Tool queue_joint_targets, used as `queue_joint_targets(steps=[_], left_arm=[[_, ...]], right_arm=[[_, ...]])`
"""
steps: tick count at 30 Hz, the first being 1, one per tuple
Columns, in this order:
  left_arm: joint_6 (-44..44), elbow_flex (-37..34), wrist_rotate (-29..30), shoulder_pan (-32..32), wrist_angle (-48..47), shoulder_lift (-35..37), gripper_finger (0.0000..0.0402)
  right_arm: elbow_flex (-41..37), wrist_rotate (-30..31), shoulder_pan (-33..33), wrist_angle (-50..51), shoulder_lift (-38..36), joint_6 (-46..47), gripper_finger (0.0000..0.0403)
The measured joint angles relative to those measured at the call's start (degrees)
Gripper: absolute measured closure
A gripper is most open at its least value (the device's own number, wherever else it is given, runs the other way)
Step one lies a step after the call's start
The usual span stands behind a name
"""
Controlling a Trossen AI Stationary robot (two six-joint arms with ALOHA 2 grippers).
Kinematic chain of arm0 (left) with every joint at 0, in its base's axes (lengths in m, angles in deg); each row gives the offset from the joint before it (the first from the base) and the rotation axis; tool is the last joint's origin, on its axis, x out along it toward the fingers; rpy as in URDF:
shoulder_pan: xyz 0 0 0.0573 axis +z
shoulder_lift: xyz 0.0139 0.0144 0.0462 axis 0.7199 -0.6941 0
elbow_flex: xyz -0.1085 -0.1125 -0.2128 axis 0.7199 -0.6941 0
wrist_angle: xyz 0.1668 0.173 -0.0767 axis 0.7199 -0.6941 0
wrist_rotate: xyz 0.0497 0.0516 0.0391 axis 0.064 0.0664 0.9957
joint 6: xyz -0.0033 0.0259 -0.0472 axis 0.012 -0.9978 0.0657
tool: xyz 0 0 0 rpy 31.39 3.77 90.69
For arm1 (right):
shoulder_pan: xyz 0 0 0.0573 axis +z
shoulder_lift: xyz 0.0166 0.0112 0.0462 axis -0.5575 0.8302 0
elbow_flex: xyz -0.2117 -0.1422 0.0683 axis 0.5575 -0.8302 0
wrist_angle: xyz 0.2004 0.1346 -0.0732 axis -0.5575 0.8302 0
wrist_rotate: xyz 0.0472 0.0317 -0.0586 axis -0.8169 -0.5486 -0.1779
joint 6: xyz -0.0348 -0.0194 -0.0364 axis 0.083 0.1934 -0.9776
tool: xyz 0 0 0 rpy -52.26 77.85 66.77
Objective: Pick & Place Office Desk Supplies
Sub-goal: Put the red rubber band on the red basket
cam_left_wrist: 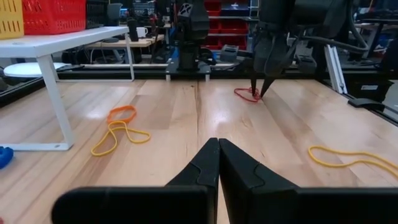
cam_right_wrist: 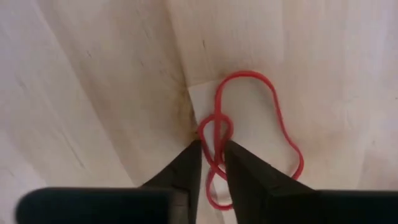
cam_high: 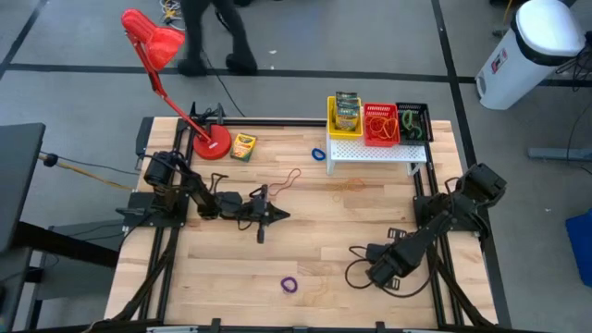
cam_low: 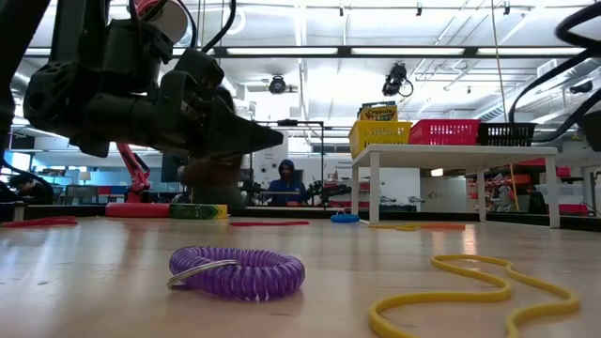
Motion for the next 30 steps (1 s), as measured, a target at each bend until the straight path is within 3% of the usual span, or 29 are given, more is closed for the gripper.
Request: queue_joint_targets(steps=[5,12,17,23,30], left_arm=[[-0.2,-3.0,3.2,0.0,4.2,0.1,0.0389],[-0.4,-7.3,8.4,0.0,4.4,1.6,0.0389],[-1.3,-8.3,8.6,0.0,4.6,4.1,0.0389],[-1.5,-10.6,8.6,-0.1,4.5,8.0,0.0389],[-0.5,-11.6,8.5,-0.1,4.3,9.0,0.0389]], right_arm=[[0.9,0.3,-1.0,0.5,-0.8,0.3,0.0393],[8.2,14.8,-2.5,2.0,-5.3,-1.5,0.0399],[16.6,22.0,-7.1,10.1,-8.3,-6.2,0.0400],[28.2,32.5,-16.8,28.7,-11.5,-7.8,0.0401],[33.1,42.5,-34.7,34.0,-17.3,-13.2,0.0401]])
